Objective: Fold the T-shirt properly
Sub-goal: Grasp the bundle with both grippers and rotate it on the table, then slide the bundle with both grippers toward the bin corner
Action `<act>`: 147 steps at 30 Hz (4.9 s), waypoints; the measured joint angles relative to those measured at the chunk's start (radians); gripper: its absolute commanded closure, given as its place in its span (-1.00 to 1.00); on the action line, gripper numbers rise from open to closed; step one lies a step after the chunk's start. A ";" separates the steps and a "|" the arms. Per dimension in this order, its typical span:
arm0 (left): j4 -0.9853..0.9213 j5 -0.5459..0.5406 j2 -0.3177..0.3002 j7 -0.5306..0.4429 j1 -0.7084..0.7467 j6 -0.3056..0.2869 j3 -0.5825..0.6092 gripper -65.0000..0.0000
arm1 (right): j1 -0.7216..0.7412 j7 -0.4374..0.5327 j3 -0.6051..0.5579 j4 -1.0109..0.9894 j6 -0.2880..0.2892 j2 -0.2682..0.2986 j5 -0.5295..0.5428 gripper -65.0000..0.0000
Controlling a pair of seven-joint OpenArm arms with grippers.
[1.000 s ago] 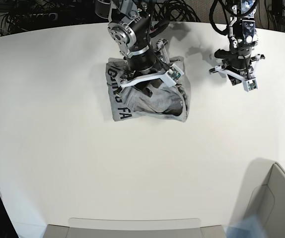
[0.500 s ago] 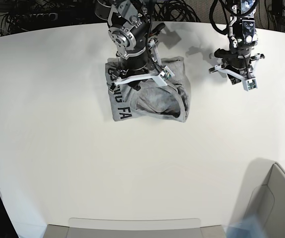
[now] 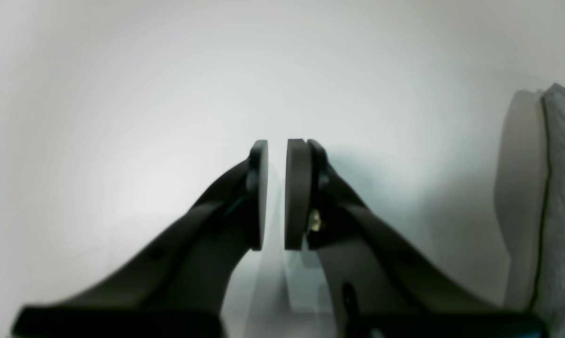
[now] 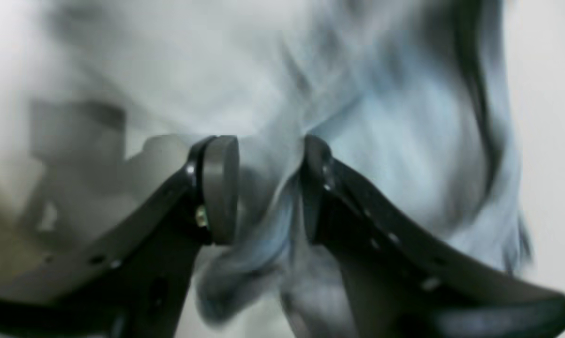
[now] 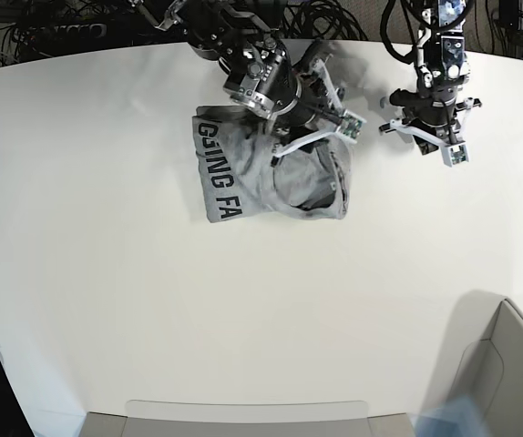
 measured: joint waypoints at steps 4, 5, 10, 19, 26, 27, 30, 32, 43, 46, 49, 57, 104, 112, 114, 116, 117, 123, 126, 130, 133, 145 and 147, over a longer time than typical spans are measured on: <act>0.000 0.000 0.000 0.001 0.000 -0.001 0.000 0.80 | 0.014 0.098 -0.008 0.017 0.000 0.010 0.043 0.32; 0.000 0.000 0.000 0.001 0.000 -0.001 0.000 0.80 | 0.018 0.098 -0.008 0.017 0.000 0.011 0.043 0.32; 0.000 0.000 0.000 0.001 0.000 -0.001 0.000 0.80 | 0.026 0.098 0.019 0.023 -0.001 0.033 0.045 0.32; 0.000 -0.003 -0.002 0.001 0.000 -0.005 0.040 0.80 | 0.071 -0.012 0.189 -0.021 -0.007 0.015 0.046 0.32; 0.000 0.000 -0.002 0.000 0.000 0.000 0.040 0.80 | 0.193 -0.016 0.076 -0.248 0.000 -0.034 0.133 0.32; 0.000 0.000 -0.002 0.001 0.000 0.000 0.040 0.80 | 0.220 0.003 0.074 -0.297 0.002 -0.040 0.153 0.32; 0.000 0.000 0.000 0.001 0.000 -0.001 0.040 0.80 | 0.303 0.112 0.075 -0.448 0.000 -0.064 0.178 0.32; 0.003 0.000 0.000 -0.001 0.000 -0.001 0.040 0.80 | 0.346 0.160 0.075 -0.507 0.000 -0.082 0.175 0.32; 0.050 -0.001 0.000 0.001 0.006 0.000 0.040 0.80 | 0.431 0.264 0.171 -0.558 0.000 -0.108 0.175 0.32; 0.119 0.000 0.000 -0.007 0.009 -0.002 0.040 0.80 | 0.407 0.255 0.240 -0.489 0.000 -0.095 0.171 0.32; 0.171 0.001 -0.006 -0.011 0.004 0.001 0.072 0.80 | 0.357 0.259 0.325 -0.343 0.000 -0.101 0.183 0.32; 0.169 -0.003 -0.030 -0.003 0.003 -0.265 0.269 0.80 | 0.222 0.251 0.627 -0.150 -0.011 -0.050 0.166 0.32; 0.044 0.015 -0.030 0.100 -0.187 -0.267 -0.007 0.80 | -0.074 0.161 0.625 0.097 0.161 0.029 0.175 0.32; 0.127 0.011 -0.002 0.101 -0.117 -0.281 0.179 0.80 | 0.008 0.161 0.760 0.027 0.162 0.027 0.170 0.32; 0.136 0.005 0.000 0.103 -0.093 -0.284 0.271 0.81 | 0.020 0.159 0.802 -0.008 0.162 0.027 0.172 0.32; 0.136 0.007 -0.008 0.104 -0.084 -0.283 0.352 0.81 | 0.034 0.159 0.835 -0.045 0.162 0.029 0.170 0.32; 0.137 0.001 -0.018 0.101 -0.085 -0.289 0.394 0.81 | 0.038 0.160 0.853 -0.063 0.162 0.031 0.172 0.32; 0.137 0.015 -0.061 0.100 -0.097 -0.276 0.599 0.81 | 0.050 0.161 0.876 -0.149 0.162 0.046 0.172 0.32; 0.116 0.008 -0.058 0.104 -0.101 -0.286 0.665 0.81 | 0.064 0.164 0.845 -0.226 0.162 0.060 0.166 0.32; 0.098 0.008 -0.077 0.103 -0.139 -0.283 0.743 0.80 | 0.068 0.159 0.818 -0.285 0.162 0.057 0.169 0.32; 0.085 0.015 -0.088 0.103 -0.152 -0.276 0.772 0.80 | 0.077 0.162 0.774 -0.306 0.162 0.057 0.168 0.32; -0.034 0.006 -0.204 0.122 -0.220 -0.285 0.612 0.80 | 0.068 0.180 0.459 -0.303 0.158 0.060 0.169 0.32; -0.034 0.001 -0.200 0.117 -0.201 -0.284 0.486 0.80 | 0.066 0.181 0.409 -0.303 0.158 0.059 0.174 0.32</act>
